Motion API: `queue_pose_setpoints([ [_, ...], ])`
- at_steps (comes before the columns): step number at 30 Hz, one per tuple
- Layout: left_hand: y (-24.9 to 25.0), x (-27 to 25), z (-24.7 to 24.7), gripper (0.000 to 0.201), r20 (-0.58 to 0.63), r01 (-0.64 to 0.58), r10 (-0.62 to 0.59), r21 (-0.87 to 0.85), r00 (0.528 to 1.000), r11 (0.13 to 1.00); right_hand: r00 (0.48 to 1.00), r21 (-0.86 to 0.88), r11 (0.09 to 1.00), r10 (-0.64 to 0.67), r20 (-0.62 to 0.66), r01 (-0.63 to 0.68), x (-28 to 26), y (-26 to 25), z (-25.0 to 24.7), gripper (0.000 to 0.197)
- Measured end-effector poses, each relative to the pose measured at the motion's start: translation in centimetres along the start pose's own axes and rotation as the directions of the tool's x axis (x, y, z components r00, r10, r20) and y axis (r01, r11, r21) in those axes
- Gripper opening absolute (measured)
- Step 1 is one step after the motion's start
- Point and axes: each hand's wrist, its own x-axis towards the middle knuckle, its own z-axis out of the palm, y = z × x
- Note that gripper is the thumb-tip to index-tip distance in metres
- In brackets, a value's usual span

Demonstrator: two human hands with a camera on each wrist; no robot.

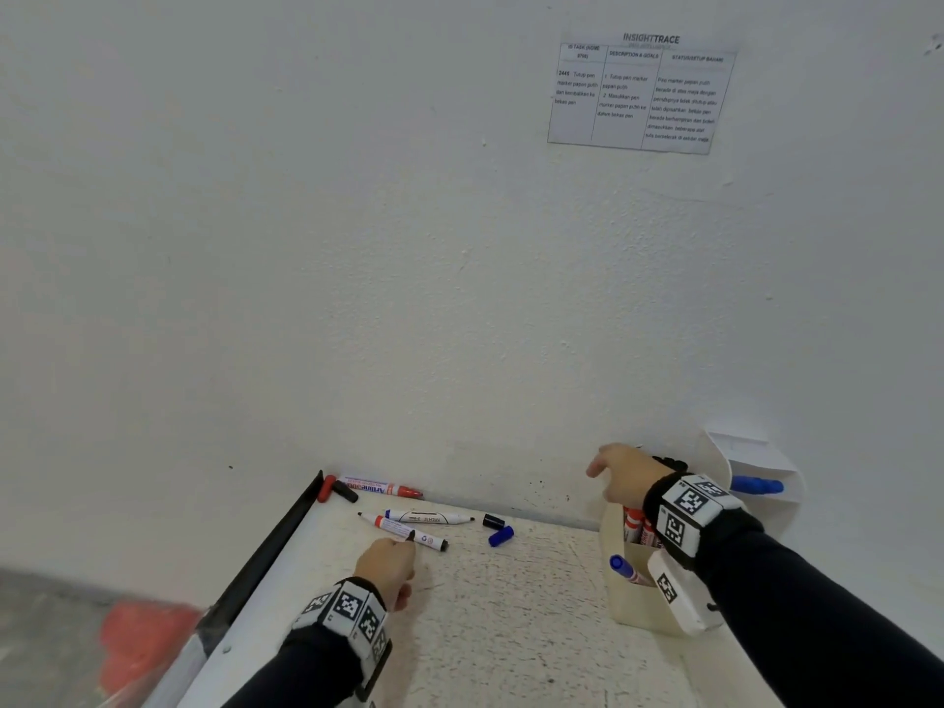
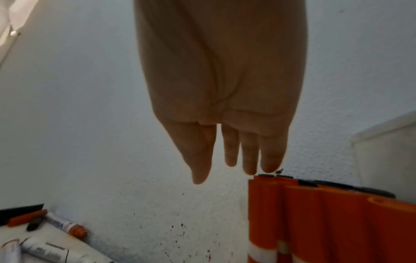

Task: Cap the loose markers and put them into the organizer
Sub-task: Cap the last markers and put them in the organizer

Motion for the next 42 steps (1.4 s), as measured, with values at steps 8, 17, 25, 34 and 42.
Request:
queue_pose_setpoints([
  [8, -0.2, -0.9, -2.3, 0.029, 0.048, -0.090, 0.096, -0.113, 0.994, 0.990, 0.987, 0.094, 0.983, -0.154, -0.045, 0.158, -0.1, -3.8, 0.7, 0.032],
  [17, -1.8, -0.8, -4.0, 0.028, -0.186, -0.319, 0.342, 0.144, 0.921, 0.937, 0.950, 0.109, 0.971, -0.232, 0.207, 0.213, 1.7, -9.5, 7.9, 0.044],
  [25, -2.7, 0.7, -4.7, 0.027, -0.225, -0.185, 0.186, 0.026, 0.956, 0.982, 0.966, -0.016, 0.990, -0.131, 0.223, 0.138, 3.4, -8.4, 13.3, 0.046],
  [34, -3.3, 0.9, -3.6, 0.027, -0.257, -0.204, 0.193, -0.018, 0.947, 0.979, 0.987, 0.059, 0.998, -0.046, 0.155, 0.037, 3.8, -6.9, 13.6, 0.032],
  [42, -3.2, 0.6, -2.9, 0.030, -0.279, -0.273, 0.274, 0.043, 0.920, 0.961, 0.999, 0.159, 0.987, -0.008, 0.054, 0.000, 3.9, -6.6, 13.5, 0.012],
])
